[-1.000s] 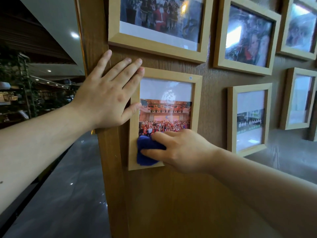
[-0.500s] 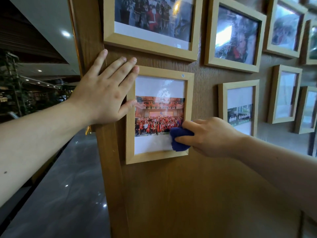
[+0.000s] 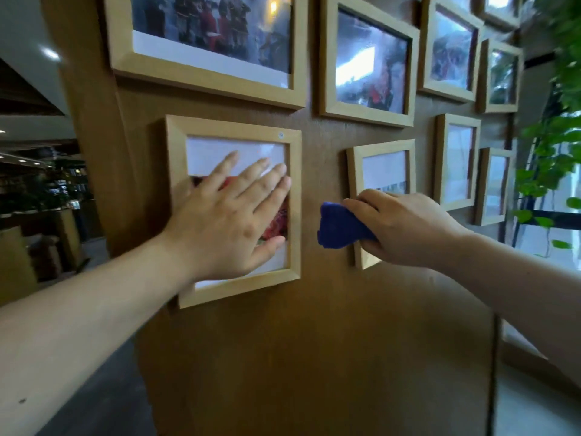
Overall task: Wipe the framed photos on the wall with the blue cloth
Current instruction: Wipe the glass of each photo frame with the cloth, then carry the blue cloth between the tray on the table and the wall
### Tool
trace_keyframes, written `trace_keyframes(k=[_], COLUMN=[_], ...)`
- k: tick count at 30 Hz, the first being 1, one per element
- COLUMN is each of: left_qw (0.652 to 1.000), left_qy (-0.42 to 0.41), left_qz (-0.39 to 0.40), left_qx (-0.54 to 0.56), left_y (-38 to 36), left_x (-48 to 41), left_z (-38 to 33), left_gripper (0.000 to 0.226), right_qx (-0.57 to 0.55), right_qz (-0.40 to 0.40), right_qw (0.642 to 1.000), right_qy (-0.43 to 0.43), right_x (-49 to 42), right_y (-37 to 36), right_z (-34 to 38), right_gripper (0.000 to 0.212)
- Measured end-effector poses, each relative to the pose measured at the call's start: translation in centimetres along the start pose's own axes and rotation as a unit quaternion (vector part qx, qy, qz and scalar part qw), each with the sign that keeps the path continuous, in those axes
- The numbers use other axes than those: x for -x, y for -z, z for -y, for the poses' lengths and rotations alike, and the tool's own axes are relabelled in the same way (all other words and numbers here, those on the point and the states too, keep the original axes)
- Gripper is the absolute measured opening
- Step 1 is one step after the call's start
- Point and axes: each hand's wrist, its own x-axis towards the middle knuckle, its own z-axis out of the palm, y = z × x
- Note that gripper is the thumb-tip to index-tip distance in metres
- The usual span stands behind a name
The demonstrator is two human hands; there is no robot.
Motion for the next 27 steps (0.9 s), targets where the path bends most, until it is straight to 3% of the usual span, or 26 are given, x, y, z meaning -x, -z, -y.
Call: trace_keyframes(k=[4,18,27], left_qw=[0.998,0.967,0.907], left_qy=[-0.03,-0.138,-0.225], left_qz=[0.0,-0.023,-0.043], left_qx=[0.052,0.214,0.353], left_y=[-1.1,-3.1,-3.2], left_x=[-3.8,-17.2,-19.7], left_z=[-4.8,-25.2,-35.1], left_gripper=[0.071,0.074,0.068], right_qx=[0.027,0.117,0.126], right_qz=[0.051,0.165,0.227], right_qw=[0.998,0.969,0.923], right_qy=[-0.029,-0.144,-0.283], right_x=[3.5,23.9,34.3], right_y=[-0.6,-0.7,1.4], right_z=[-2.8,-12.4,-10.4], right_gripper=[0.043,0.043,0.048])
